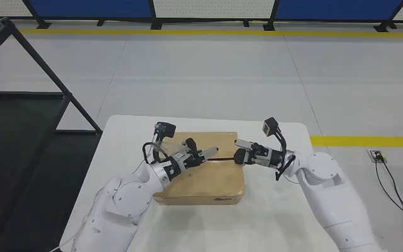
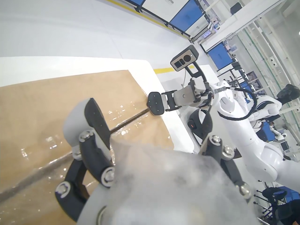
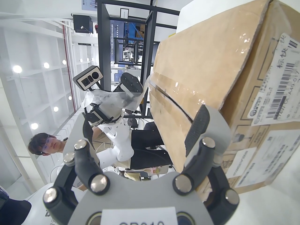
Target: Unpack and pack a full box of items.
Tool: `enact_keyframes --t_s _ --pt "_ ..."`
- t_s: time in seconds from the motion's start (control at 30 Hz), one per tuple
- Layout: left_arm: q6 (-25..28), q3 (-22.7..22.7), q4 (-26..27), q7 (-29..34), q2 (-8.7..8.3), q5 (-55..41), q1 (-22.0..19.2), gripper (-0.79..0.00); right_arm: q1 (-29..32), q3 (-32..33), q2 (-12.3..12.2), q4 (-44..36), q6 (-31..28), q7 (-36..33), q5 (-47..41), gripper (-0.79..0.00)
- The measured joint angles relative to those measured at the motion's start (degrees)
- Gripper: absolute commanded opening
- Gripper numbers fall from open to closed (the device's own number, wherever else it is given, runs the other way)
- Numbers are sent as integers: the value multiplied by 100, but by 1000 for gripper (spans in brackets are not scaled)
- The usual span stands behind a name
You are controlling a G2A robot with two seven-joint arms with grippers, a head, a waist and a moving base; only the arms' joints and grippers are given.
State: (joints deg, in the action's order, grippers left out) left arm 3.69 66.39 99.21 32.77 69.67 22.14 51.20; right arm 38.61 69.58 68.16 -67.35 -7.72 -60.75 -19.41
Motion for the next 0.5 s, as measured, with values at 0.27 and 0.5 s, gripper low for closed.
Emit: enact_keyframes --t_s 0.27,0.5 --pt "-104 -43 50 -253 32 -33 50 0 21 25 -24 28 -40 -7 -52 0" --pt "-159 -64 339 -247 40 58 90 0 27 37 -42 44 -67 -15 -89 0"
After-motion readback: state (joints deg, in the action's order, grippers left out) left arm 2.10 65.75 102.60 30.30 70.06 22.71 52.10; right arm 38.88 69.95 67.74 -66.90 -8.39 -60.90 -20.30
